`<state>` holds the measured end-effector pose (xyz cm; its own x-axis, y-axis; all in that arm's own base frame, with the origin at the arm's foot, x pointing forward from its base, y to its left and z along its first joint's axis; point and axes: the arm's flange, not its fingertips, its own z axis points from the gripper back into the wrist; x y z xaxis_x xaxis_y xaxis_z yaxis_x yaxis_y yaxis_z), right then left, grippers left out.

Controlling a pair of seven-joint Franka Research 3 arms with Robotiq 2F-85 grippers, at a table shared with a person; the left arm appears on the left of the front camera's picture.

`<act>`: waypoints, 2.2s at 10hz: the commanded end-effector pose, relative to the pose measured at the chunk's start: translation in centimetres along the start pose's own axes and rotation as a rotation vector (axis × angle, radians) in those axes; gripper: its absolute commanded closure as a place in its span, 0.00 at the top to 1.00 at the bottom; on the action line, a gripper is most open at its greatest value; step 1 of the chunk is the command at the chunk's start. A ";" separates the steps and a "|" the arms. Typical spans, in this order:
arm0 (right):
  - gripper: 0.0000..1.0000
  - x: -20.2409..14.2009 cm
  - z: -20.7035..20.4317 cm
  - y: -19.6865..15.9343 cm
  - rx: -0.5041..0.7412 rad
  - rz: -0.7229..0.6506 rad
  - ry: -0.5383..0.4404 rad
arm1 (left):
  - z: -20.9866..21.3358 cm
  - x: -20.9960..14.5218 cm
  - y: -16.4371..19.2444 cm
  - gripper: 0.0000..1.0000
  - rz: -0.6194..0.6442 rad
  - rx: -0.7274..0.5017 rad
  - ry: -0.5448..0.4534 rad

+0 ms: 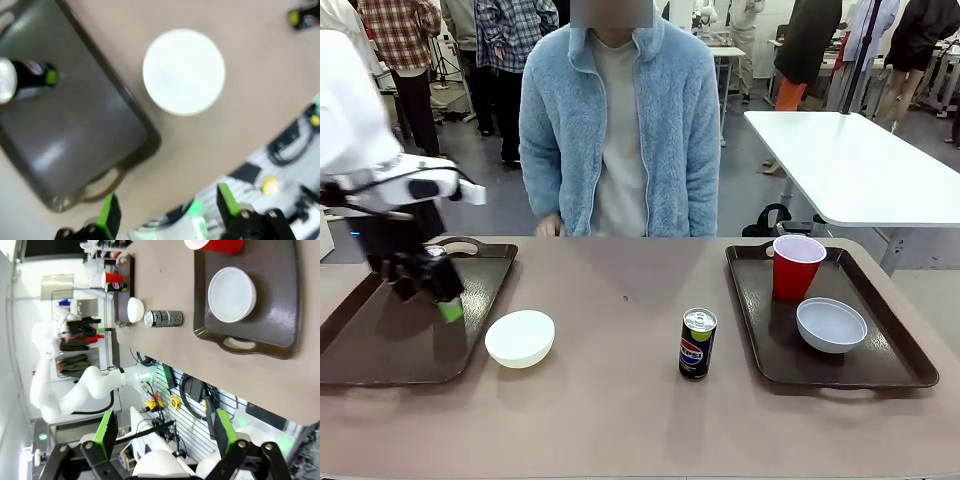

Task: Prepare tableware on both trays.
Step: Pick up a Picnic Bowl from the table and place it on a Handle tray.

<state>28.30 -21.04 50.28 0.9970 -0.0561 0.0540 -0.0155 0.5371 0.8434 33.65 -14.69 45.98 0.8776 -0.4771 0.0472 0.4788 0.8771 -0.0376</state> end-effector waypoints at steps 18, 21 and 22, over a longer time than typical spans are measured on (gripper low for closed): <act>1.00 -0.1 -0.3 0.1 0.026 0.011 -0.018 | -12.0 7.8 -0.8 0.97 0.132 0.076 -0.042; 1.00 -0.1 -0.3 0.1 0.026 0.011 -0.018 | -13.1 8.1 -0.7 0.39 0.118 0.072 -0.054; 1.00 -0.1 -0.3 0.1 0.026 0.011 -0.018 | -13.1 8.1 -0.6 0.39 0.116 0.064 -0.065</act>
<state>28.30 -21.03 50.28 0.9970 -0.0561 0.0538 -0.0153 0.5372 0.8433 40.84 -19.68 33.57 0.9174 -0.3890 0.0839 0.3912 0.9203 -0.0107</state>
